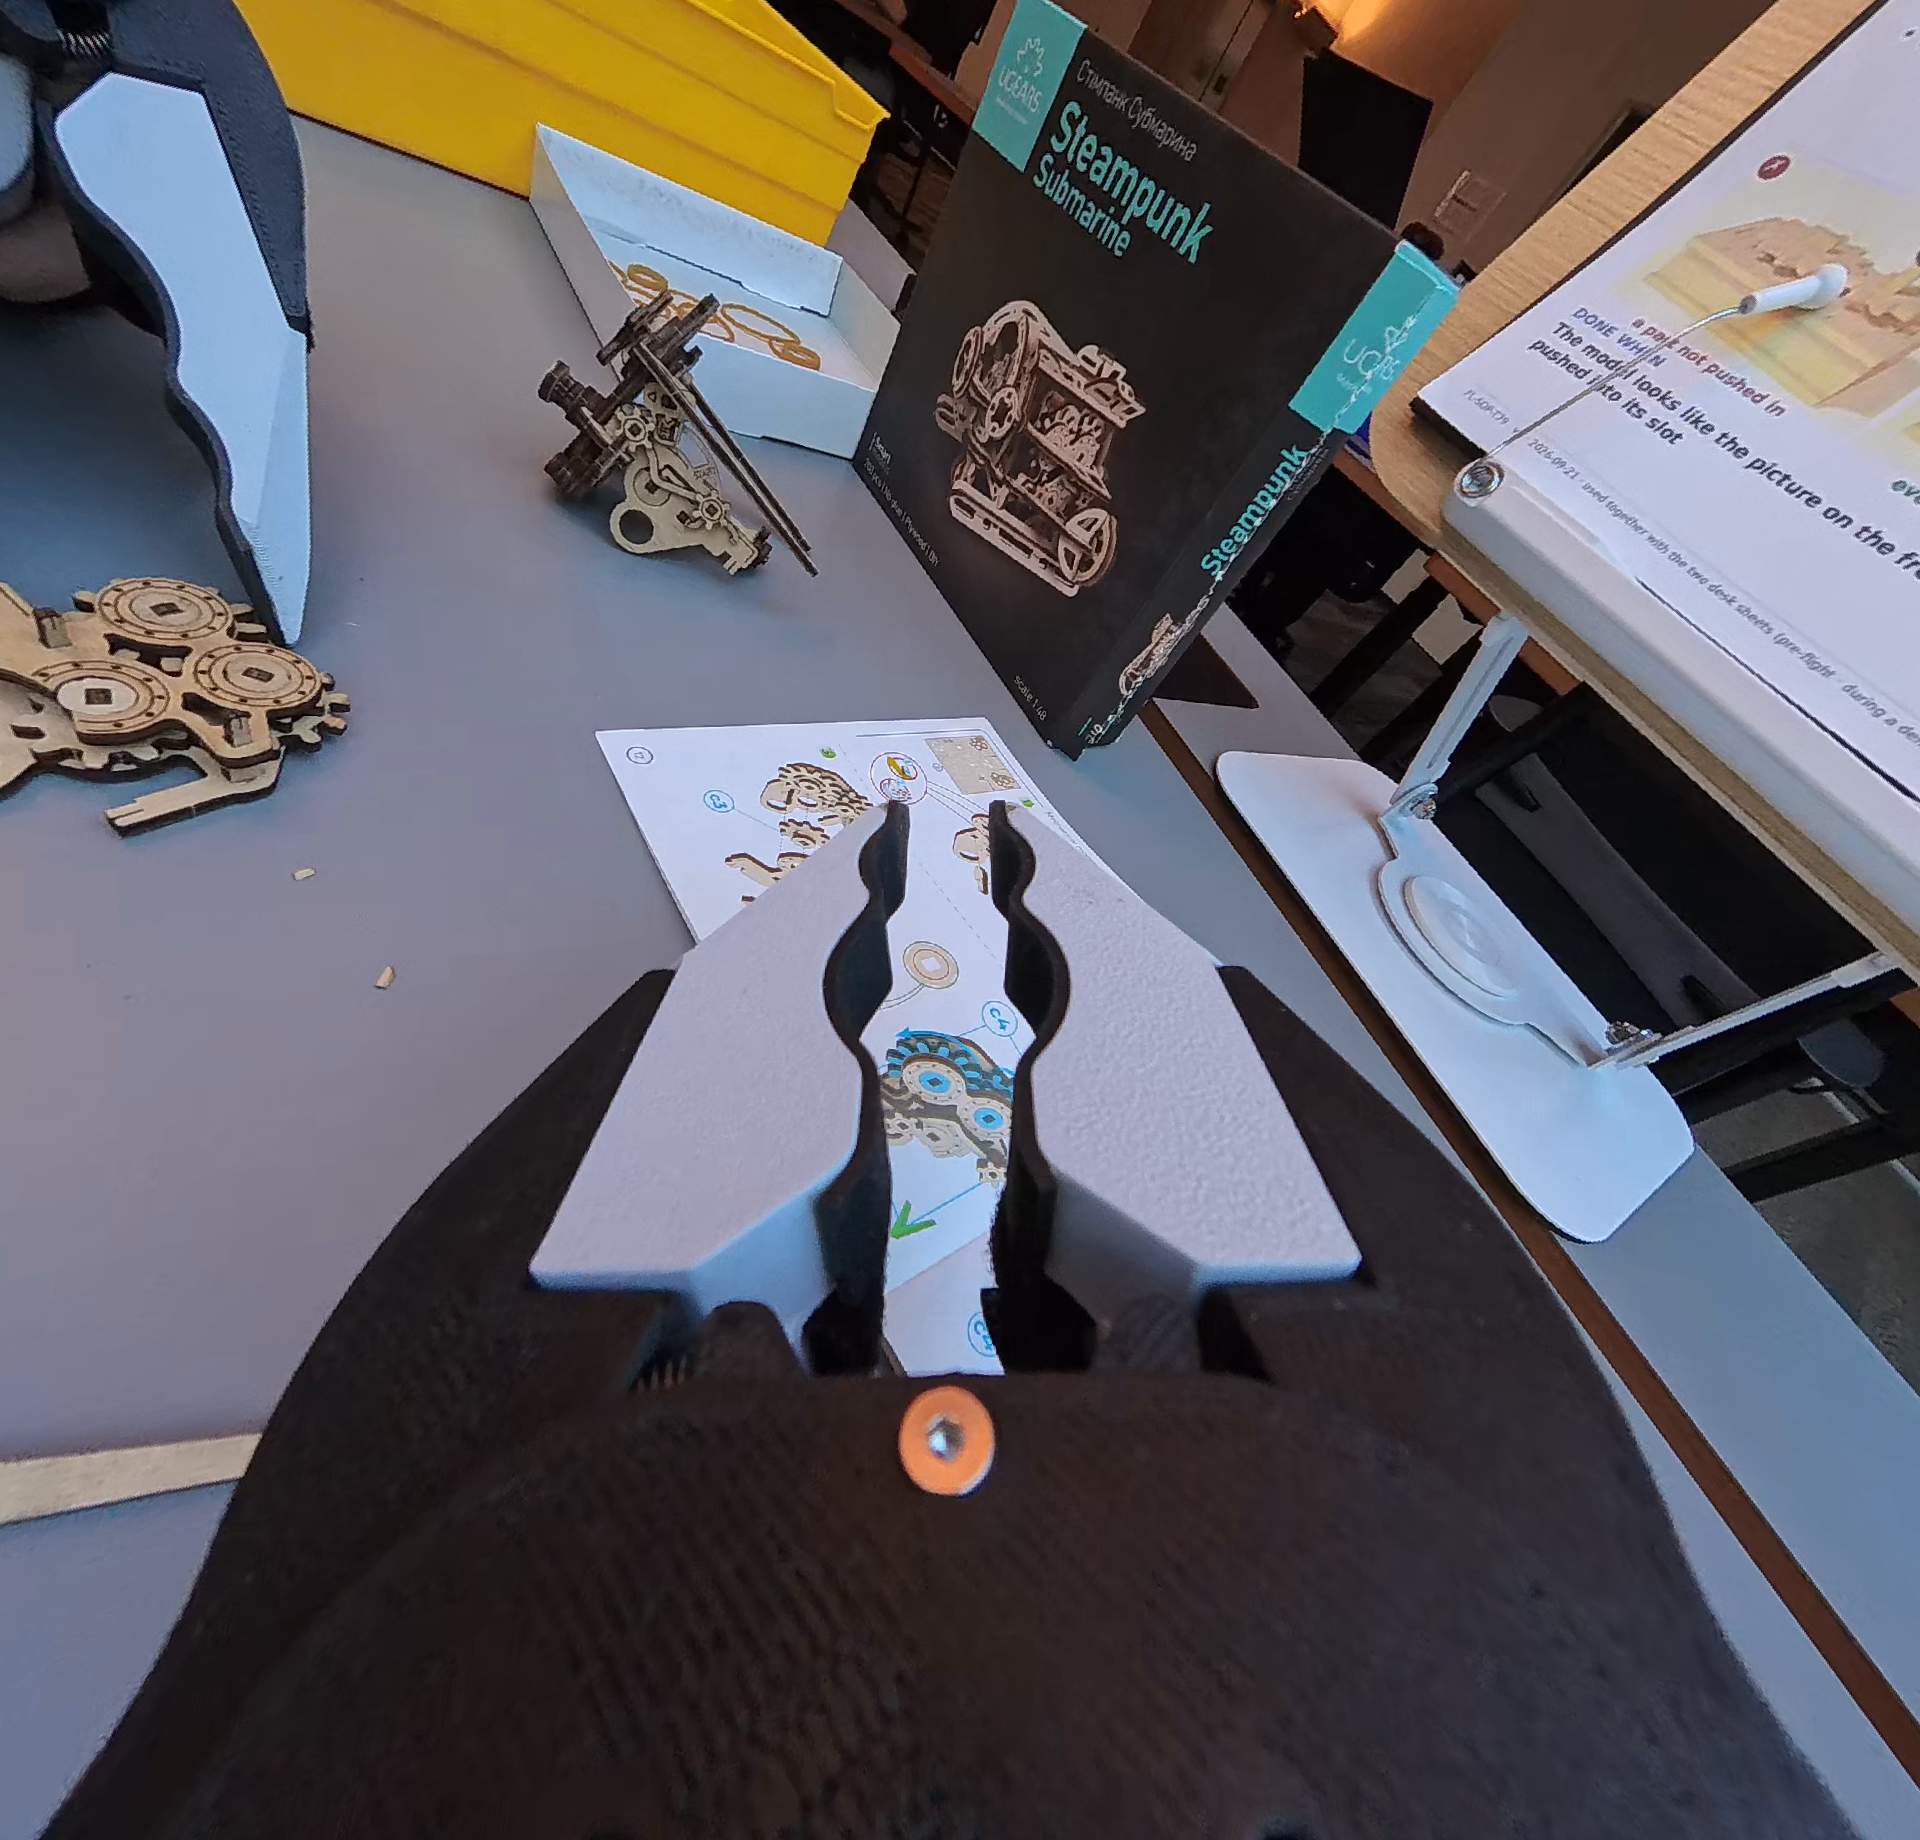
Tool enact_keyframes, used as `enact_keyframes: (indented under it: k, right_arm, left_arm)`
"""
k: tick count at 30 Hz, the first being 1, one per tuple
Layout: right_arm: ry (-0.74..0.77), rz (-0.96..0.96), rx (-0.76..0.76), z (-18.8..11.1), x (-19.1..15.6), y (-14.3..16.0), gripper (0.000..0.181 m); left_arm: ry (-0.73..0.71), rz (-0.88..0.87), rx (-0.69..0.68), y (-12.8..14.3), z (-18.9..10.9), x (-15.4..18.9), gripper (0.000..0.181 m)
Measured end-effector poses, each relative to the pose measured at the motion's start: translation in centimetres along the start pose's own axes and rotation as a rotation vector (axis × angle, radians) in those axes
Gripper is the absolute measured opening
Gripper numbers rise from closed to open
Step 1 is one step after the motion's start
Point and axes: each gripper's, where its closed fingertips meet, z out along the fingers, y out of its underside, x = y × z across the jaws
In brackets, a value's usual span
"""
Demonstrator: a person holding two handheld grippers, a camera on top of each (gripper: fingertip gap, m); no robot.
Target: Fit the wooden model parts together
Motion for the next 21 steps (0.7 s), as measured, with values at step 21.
enact_keyframes:
  k: [21]
  right_arm:
    - [-0.007,-0.022,-0.009,0.11,-0.30,0.10,0.015]
  left_arm:
    - [0.020,-0.024,0.010,0.17,-0.32,-0.28,0.049]
